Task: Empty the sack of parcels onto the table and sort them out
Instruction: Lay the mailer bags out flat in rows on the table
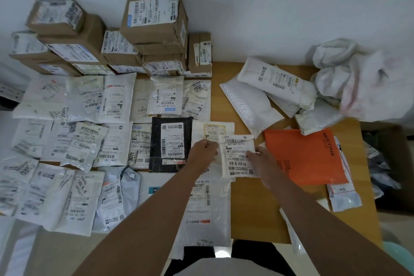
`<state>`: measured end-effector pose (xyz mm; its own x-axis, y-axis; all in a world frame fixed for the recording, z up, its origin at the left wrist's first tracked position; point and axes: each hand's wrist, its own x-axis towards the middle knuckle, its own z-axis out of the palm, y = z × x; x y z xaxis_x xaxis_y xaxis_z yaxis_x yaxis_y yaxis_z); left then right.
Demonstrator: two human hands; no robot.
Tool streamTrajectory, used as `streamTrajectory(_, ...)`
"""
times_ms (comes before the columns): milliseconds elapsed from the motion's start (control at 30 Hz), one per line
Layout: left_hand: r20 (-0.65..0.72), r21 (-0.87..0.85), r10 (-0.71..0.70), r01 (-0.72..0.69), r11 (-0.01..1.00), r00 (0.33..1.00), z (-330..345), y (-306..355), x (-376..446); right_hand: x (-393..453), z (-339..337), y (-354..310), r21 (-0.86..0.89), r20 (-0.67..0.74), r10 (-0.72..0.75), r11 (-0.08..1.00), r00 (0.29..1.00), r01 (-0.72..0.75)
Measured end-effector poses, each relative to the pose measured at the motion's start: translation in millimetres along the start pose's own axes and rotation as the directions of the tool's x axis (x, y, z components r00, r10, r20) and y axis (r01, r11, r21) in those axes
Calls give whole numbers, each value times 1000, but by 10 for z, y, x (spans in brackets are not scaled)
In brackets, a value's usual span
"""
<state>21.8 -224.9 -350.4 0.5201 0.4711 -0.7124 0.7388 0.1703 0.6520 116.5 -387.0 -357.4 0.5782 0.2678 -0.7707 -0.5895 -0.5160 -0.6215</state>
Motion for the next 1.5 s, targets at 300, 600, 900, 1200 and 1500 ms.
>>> streamTrajectory(300,-127,75,46,-37,997,991,-111,234,179,113,242,-376,-122,-29,-140,983,990,136)
streamTrajectory(600,-257,165,37,6,986,966,-276,531,552,834,-33,-724,-964,-69,-516,254,854,76)
streamTrajectory(900,-340,119,26,16,993,940,-299,522,578,944,29,-820,-792,-55,-311,593,949,149)
streamTrajectory(1200,-523,298,70,105,949,849,-339,589,712,411,-132,-653,596,457,-13,747,890,-295)
streamTrajectory(1500,-252,-181,128,-177,967,959,-14,805,591,399,-305,-626,555,667,-24,683,744,-476)
